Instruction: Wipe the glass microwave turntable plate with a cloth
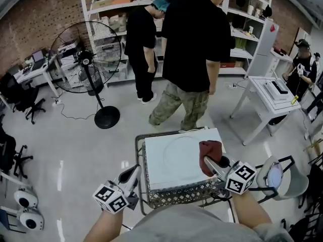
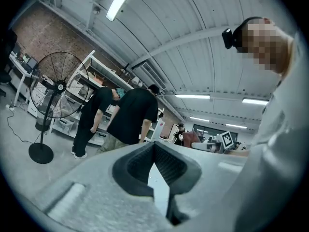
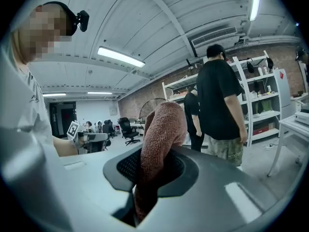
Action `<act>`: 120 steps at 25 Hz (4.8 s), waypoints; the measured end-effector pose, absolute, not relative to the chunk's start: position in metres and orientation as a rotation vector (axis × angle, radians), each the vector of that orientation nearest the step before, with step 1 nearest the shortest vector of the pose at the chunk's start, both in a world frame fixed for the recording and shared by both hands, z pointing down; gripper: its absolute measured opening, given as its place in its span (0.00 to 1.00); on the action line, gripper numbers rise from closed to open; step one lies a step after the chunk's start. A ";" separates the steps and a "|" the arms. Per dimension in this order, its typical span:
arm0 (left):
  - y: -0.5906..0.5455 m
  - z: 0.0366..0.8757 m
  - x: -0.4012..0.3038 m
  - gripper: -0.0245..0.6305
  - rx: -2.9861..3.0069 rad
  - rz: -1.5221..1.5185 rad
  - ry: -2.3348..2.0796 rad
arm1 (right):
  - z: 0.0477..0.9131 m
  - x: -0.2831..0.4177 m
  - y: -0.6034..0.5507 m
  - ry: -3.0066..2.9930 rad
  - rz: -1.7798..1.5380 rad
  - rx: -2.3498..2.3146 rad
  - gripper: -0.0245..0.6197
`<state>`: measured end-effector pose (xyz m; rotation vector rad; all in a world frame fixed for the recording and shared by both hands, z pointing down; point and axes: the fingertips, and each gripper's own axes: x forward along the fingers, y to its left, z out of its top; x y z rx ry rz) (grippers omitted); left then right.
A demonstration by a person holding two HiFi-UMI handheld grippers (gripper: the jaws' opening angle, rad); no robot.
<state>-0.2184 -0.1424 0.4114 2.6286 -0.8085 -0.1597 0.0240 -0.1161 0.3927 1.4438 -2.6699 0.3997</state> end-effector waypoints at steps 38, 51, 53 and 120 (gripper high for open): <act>-0.198 0.489 -0.153 0.04 2.515 0.000 -0.998 | 0.551 -0.062 -0.277 -2.317 0.137 0.463 0.14; -0.191 0.503 -0.185 0.04 2.431 -0.036 -1.056 | 0.606 -0.063 -0.298 -2.077 0.135 0.318 0.14; -0.191 0.503 -0.182 0.04 2.430 -0.040 -1.052 | 0.607 -0.051 -0.299 -2.072 0.149 0.330 0.14; -0.183 0.495 -0.089 0.04 2.471 -0.045 -0.921 | 0.609 0.107 -0.233 -1.972 0.173 0.338 0.14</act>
